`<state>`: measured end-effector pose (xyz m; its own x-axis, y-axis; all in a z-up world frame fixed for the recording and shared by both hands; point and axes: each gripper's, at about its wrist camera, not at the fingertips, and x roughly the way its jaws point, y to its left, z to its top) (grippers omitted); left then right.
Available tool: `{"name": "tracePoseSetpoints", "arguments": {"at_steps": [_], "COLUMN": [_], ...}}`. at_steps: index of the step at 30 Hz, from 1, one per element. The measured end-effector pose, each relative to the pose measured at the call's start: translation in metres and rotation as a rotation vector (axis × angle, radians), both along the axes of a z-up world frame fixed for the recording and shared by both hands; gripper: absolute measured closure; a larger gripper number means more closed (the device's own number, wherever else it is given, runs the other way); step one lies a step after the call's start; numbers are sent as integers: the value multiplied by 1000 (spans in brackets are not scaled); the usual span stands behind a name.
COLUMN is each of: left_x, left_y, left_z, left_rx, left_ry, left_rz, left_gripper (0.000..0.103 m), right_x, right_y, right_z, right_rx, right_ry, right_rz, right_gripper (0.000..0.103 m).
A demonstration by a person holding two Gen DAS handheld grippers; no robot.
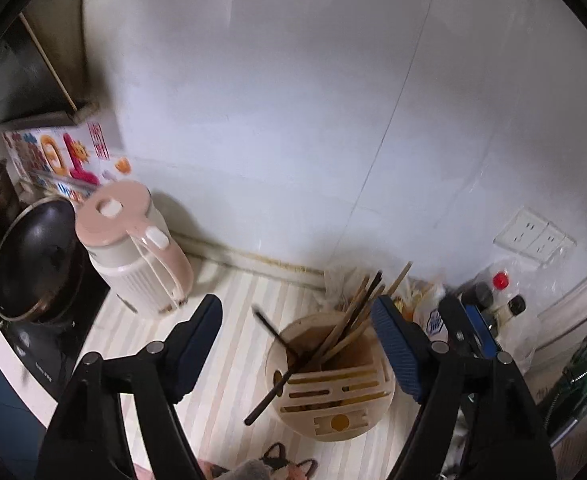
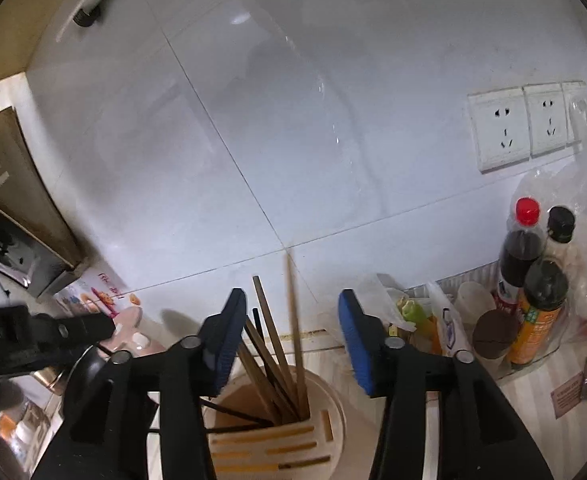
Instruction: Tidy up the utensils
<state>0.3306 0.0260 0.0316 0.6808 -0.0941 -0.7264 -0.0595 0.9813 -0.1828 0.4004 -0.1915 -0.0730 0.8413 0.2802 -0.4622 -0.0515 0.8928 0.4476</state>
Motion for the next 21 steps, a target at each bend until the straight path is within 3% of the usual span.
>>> {"name": "tracePoseSetpoints", "arguments": {"at_steps": [1,2,4,7,9,16,21], "left_x": [-4,-5,-15,-31,-46,-85,-110], "left_y": [0,0,-1,-2,-1,6,19], "left_z": [3,5,9,10,7,-16,-27], "left_rx": [17,29,76,137,164,215,207], "left_ry": [-11,-14,-31,-65,-82,-83,-64], "left_rz": [2,4,21,40,50,69,83], "left_gripper": [24,14,0,0,0,0,0], "right_x": [-5,-9,-18,-32,-40,-79,-109], "right_y": [-4,-6,-10,-10,-8,7,8], "right_z": [4,6,12,13,10,4,13], "right_rx": [-6,-9,-55,-139,-195,-354,-375], "right_ry": [6,8,41,87,116,149,149], "right_rz": [-5,-5,-12,-4,4,29,5], "right_gripper": [46,42,27,10,5,2,2]}}
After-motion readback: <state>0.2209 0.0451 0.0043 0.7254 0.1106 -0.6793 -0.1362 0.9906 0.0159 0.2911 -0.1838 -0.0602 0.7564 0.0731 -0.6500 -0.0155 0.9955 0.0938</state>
